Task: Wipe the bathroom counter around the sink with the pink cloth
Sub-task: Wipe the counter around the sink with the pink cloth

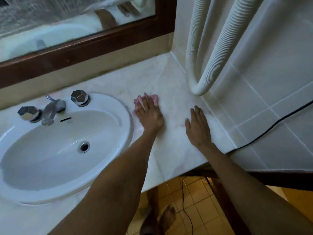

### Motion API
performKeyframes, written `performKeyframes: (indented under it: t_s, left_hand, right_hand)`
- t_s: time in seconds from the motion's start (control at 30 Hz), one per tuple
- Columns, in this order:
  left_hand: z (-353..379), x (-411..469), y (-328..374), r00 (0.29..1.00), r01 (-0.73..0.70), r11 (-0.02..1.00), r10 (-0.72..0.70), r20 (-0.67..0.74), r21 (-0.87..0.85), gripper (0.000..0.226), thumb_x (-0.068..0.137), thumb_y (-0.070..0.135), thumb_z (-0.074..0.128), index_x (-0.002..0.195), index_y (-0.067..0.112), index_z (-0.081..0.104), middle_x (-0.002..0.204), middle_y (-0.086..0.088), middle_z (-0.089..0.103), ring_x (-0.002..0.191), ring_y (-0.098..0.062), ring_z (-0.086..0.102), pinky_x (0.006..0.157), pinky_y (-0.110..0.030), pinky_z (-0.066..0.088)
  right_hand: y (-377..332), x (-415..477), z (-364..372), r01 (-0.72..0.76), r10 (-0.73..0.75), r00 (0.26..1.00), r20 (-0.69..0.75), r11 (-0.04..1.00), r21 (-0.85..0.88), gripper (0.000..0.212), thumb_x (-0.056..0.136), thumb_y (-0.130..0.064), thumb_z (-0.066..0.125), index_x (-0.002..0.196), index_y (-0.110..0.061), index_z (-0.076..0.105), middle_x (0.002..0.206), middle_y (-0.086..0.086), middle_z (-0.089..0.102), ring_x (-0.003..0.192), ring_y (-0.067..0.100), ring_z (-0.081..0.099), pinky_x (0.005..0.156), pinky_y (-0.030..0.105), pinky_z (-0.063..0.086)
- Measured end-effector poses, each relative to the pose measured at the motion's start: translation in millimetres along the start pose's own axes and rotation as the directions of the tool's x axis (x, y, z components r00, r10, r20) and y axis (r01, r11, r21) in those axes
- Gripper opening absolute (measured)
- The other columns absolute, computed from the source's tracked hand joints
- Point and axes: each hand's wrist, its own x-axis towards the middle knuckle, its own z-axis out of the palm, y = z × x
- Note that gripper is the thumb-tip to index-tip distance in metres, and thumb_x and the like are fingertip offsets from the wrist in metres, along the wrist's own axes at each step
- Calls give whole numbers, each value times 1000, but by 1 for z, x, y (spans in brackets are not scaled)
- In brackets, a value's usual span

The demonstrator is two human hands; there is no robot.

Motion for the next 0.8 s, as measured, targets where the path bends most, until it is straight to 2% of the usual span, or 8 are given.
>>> performKeyframes:
  t_s: [0.1, 0.23, 0.33, 0.47, 0.53, 0.6, 0.7, 0.8]
  left_hand:
    - [11, -28, 4, 936, -337, 939, 326, 133, 69, 64, 107, 40, 17, 166, 19, 4, 174, -7, -4, 160, -34, -9, 125, -62, 3]
    - [-7, -49, -35, 693, -691, 721, 645, 323, 42, 57, 111, 42, 17, 165, 30, 3, 174, 9, -5, 161, -20, -12, 129, -53, 2]
    - [-23, -6, -58, 750, -653, 742, 604, 271, 154, 57, 111, 36, 19, 166, 26, 6, 174, 7, -3, 161, -23, -9, 128, -54, 9]
    - [-10, 40, -20, 930, -347, 922, 314, 193, 170, 62, 108, 36, 22, 166, 18, 7, 174, -5, -2, 160, -32, -7, 125, -59, 8]
    - [-1, 34, 7, 955, -264, 958, 244, 171, 112, 62, 108, 39, 18, 166, 20, 5, 174, -5, -4, 160, -33, -10, 126, -60, 1]
    - [7, 10, 15, 892, -424, 901, 397, 215, 95, 59, 111, 37, 23, 166, 21, 7, 173, 0, -9, 159, -30, -16, 127, -58, -2]
    - [-7, -25, -12, 710, -675, 736, 630, 314, 47, 58, 112, 37, 24, 166, 24, 6, 173, 5, -9, 160, -26, -16, 129, -52, 0]
    - [-23, -29, -50, 623, -755, 652, 682, 383, 65, 58, 112, 40, 20, 165, 28, 1, 173, 9, -8, 160, -20, -14, 130, -49, 1]
  right_hand:
    - [3, -2, 2, 24, -24, 999, -29, 1000, 5, 52, 102, -24, 45, 147, 1, 37, 157, 21, 32, 147, 32, 29, 120, 41, 25]
    - [2, -2, 6, -1, 1, 1000, -29, 1000, 16, 52, 103, -24, 42, 149, -1, 34, 159, 19, 29, 148, 31, 27, 120, 42, 26]
    - [3, -2, 8, 8, -8, 999, -31, 1000, 1, 52, 103, -26, 40, 150, -3, 33, 160, 18, 28, 149, 30, 26, 121, 41, 24]
    - [5, -3, 12, 12, -11, 999, -39, 1000, 6, 52, 103, -26, 39, 150, -4, 33, 161, 17, 26, 149, 29, 24, 122, 40, 21]
    - [5, -3, 11, 0, 1, 999, -42, 1000, 14, 52, 103, -26, 38, 150, -4, 33, 161, 16, 26, 149, 29, 24, 122, 39, 20]
    - [6, -3, 9, 4, -4, 999, -43, 1000, 4, 54, 103, -29, 33, 150, -4, 33, 161, 16, 27, 149, 28, 24, 122, 39, 20]
    - [5, -2, 7, 16, -16, 999, -29, 1000, -10, 57, 102, -33, 29, 150, -4, 33, 161, 17, 27, 149, 28, 24, 122, 39, 20]
    - [2, -2, 6, 7, -8, 1000, -30, 1000, -25, 54, 103, -30, 32, 151, -4, 33, 161, 18, 26, 149, 30, 24, 122, 41, 20]
